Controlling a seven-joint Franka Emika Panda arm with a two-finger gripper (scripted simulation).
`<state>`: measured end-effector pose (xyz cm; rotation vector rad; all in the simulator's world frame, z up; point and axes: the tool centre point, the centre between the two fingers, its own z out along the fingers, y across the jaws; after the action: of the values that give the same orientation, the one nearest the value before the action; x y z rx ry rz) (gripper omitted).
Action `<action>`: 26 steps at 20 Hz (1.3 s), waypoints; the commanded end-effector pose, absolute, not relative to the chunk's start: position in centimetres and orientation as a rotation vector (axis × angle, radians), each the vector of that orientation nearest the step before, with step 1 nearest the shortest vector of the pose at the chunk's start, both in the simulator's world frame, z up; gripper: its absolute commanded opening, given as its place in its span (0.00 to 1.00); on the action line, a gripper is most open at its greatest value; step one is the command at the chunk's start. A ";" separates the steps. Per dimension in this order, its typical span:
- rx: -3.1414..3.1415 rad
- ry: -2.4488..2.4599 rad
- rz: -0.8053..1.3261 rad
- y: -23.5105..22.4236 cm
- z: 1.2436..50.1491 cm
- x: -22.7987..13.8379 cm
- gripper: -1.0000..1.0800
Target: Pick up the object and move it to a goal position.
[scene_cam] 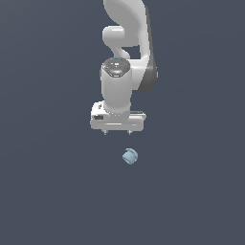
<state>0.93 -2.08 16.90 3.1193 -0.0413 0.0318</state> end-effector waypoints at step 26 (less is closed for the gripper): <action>3.135 -0.249 0.044 -0.1 15.9 2.6 0.96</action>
<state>2.43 -0.25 16.24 3.1369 -0.2138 0.0468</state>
